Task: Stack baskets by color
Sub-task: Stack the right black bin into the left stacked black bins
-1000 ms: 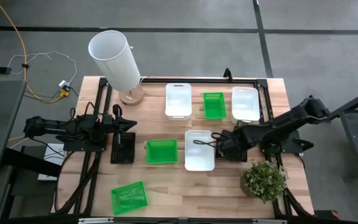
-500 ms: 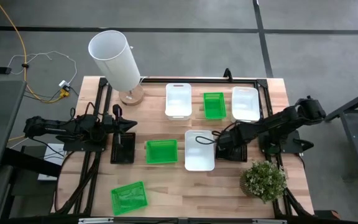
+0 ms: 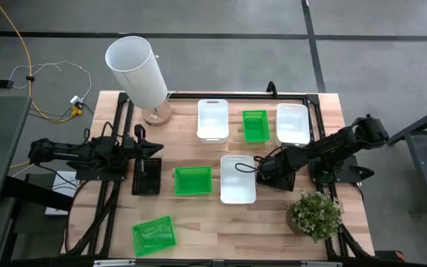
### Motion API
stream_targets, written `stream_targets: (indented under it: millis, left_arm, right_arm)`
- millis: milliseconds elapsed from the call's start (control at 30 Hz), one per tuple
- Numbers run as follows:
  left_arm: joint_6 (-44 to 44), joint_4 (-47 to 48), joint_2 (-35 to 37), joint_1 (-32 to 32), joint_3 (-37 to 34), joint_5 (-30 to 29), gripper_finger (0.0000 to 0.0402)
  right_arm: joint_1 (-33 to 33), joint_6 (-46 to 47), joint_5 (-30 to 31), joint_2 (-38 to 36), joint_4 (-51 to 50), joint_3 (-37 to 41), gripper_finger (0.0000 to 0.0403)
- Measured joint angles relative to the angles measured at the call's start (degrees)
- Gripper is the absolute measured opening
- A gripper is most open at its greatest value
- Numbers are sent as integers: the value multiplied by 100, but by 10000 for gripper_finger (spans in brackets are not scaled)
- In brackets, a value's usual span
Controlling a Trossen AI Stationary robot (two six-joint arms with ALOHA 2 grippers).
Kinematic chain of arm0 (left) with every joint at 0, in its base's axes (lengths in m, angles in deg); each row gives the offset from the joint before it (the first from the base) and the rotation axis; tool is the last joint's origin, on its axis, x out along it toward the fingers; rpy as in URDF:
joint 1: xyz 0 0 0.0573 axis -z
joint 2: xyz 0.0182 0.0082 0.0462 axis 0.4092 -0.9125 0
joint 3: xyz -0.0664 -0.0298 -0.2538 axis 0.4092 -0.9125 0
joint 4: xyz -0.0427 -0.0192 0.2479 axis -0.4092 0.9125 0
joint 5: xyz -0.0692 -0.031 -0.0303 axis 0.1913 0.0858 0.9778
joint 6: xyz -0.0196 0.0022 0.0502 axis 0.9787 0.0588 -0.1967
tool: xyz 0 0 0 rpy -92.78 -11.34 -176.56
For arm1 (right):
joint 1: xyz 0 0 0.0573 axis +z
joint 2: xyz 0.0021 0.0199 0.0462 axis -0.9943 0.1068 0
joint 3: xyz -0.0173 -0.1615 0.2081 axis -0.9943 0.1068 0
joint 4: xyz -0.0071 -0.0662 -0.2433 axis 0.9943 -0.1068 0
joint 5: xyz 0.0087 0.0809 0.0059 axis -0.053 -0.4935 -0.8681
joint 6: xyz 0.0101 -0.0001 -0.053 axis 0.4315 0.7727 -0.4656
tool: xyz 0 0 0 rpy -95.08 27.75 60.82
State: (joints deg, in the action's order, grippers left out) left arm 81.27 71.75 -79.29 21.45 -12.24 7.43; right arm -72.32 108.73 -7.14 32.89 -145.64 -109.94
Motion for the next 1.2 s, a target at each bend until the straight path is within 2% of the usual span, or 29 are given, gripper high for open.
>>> stream_targets:
  millis: [67,200,300,467,667,767,833,933,1200]
  left_arm:
    - [0,2,0,1,0,0,0]
    - [0,2,0,0,0,2,0]
    - [0,5,0,0,0,2,0]
    - [4,2,0,0,0,2,0]
    - [4,7,0,1,0,3,0]
    - [36,-2,0,0,0,24,0]
    - [169,-6,0,0,0,22,0]
    - [260,-123,0,9,0,27,0]
    - [452,-301,-6,17,0,28,12]
  right_arm:
    - [0,32,-30,-3,-79,-4,15]
    - [0,199,-117,-169,-337,-37,22]
    - [11,300,-115,-453,-688,-162,4]
    - [49,590,93,-1036,-1318,-590,1]
    - [353,956,915,-1501,-1854,-1400,0]
    - [492,964,1419,-1568,-1767,-1847,0]
    - [536,793,1720,-1554,-1449,-2062,0]
    - [499,173,2131,-1516,-369,-2098,0]
    - [-146,-1557,2679,-1035,3062,-1365,0]
